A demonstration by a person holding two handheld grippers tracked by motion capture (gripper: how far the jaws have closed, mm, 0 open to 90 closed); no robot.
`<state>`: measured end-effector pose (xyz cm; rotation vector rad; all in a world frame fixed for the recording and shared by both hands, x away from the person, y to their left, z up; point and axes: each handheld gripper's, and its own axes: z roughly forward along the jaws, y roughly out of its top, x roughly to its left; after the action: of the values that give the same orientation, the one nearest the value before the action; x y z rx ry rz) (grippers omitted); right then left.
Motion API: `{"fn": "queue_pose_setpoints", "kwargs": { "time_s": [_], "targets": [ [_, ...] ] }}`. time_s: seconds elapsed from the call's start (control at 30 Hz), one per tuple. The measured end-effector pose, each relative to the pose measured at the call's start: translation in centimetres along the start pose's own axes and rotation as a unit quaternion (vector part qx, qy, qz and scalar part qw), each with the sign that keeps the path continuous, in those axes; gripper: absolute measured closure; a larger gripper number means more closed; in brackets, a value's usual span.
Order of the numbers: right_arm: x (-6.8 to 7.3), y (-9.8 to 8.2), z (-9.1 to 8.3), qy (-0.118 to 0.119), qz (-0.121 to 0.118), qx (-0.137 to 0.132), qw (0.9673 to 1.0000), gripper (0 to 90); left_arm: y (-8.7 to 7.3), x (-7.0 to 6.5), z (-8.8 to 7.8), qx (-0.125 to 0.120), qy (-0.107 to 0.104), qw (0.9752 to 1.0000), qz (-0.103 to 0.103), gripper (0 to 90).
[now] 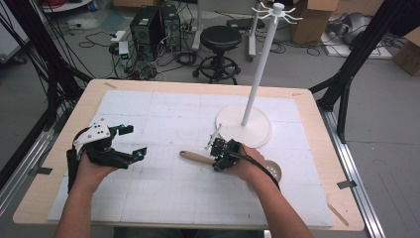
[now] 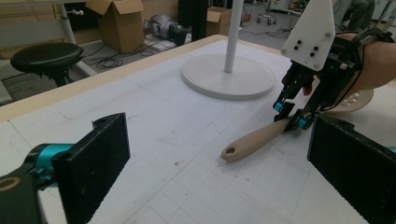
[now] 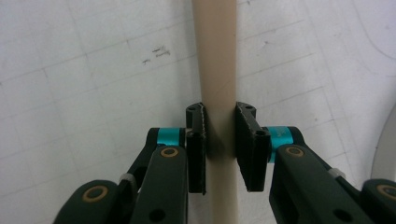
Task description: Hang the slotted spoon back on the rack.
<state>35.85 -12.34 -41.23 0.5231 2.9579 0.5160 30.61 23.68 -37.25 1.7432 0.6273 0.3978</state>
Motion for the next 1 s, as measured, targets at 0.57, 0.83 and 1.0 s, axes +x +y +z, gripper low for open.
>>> {"fn": "queue_pose_setpoints", "kwargs": {
  "time_s": [0.57, 0.83, 1.0],
  "targets": [
    [-0.5, -2.7, -8.5, 0.033, 0.057, -0.226, 0.9720, 75.1, 0.0, 0.1, -0.2, -0.003, 0.002, 1.0000, -0.005, 6.4],
    [-0.6, -3.3, -12.2, 0.014, 0.052, -0.272, 0.9608, 75.2, 0.1, 0.1, -0.4, -0.006, 0.003, 1.0000, -0.006, 6.4],
    [-1.0, -3.7, -14.1, 0.014, 0.056, -0.295, 0.9538, 75.1, 0.1, 0.1, -0.3, -0.005, 0.003, 1.0000, -0.004, 6.4]
  ]
}}
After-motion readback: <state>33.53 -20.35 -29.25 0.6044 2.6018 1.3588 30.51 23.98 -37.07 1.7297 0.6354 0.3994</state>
